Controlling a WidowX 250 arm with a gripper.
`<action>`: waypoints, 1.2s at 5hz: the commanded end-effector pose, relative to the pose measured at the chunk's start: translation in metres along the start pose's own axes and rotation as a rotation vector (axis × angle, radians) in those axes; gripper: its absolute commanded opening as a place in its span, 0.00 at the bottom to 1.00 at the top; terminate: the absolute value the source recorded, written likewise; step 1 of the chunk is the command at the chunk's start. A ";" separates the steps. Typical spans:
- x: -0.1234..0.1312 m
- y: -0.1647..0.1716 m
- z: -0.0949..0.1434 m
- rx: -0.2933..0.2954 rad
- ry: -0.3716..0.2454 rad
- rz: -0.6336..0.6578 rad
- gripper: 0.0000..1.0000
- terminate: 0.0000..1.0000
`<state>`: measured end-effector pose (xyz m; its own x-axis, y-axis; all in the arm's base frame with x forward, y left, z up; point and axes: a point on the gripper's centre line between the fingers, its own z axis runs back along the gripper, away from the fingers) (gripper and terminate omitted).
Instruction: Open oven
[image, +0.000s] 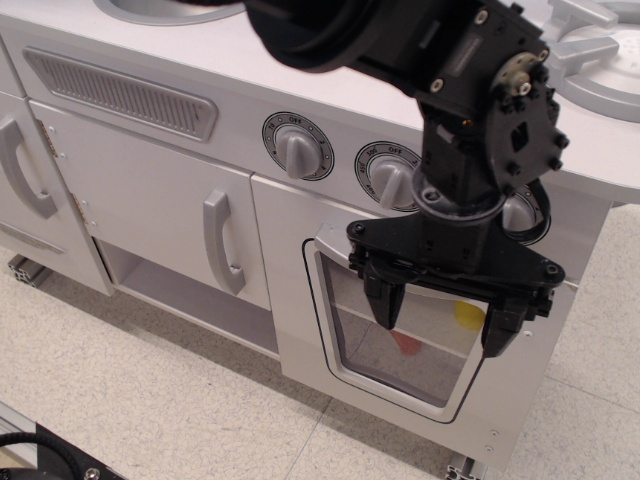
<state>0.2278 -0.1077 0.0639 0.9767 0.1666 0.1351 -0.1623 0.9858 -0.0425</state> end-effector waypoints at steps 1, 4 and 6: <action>0.000 0.000 0.000 0.000 0.000 0.000 1.00 0.00; 0.017 0.068 -0.044 -0.047 -0.211 0.573 1.00 0.00; 0.040 0.095 -0.064 -0.114 -0.185 0.822 1.00 0.00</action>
<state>0.2595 -0.0078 -0.0025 0.5199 0.8395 0.1576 -0.7928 0.5430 -0.2768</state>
